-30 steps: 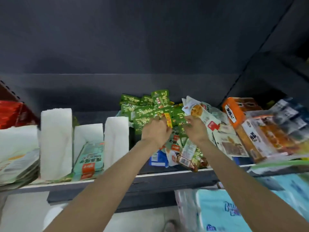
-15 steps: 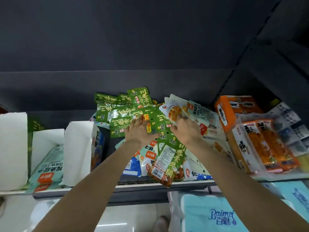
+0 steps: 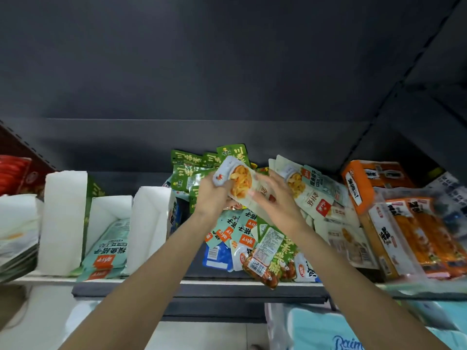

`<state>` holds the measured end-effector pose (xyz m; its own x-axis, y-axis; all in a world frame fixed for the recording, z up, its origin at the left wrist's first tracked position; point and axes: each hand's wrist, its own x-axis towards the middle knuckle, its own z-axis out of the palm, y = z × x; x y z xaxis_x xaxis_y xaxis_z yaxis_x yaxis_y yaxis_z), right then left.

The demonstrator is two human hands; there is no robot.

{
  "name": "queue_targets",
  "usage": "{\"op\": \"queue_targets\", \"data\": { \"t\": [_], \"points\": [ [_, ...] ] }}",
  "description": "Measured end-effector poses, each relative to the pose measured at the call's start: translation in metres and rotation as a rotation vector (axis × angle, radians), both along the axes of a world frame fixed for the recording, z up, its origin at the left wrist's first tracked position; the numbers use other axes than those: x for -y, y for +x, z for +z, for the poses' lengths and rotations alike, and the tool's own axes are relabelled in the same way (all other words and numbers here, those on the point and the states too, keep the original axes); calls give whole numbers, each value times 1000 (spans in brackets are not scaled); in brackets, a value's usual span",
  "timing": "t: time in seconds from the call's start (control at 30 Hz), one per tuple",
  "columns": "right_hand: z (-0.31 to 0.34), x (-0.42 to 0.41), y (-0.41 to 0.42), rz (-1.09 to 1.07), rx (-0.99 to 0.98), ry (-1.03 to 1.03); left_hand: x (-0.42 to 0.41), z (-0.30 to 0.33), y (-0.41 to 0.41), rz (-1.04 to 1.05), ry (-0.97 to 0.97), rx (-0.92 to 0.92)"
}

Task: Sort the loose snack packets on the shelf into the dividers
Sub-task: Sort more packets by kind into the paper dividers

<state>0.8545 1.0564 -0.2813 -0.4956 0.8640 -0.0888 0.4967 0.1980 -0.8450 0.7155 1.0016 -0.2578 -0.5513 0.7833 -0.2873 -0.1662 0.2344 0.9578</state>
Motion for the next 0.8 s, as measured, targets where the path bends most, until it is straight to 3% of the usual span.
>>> {"op": "queue_targets", "data": {
  "t": [0.13,0.2,0.23,0.3,0.5,0.57,0.67,0.8],
  "points": [
    [11,19,-41,-353,-283,-385,36,9,-36,112,127,142],
    [19,35,-63,-363,-479,-613,60,14,-58,110,157,52],
    [25,46,-74,-344,-514,-635,74,18,-71,88,144,-96],
    [36,66,-98,-313,-520,-548,104,25,-99,19,89,-455],
    [76,144,-182,-119,-417,-43,188,49,-196,20,-32,-1177],
    [81,170,-213,-61,-370,102,212,54,-228,-58,11,-1252],
    [85,210,-257,-7,-291,262,244,55,-270,-186,108,-1198],
    [85,254,-302,46,-162,402,282,49,-316,-72,188,-1157]
  ]
}}
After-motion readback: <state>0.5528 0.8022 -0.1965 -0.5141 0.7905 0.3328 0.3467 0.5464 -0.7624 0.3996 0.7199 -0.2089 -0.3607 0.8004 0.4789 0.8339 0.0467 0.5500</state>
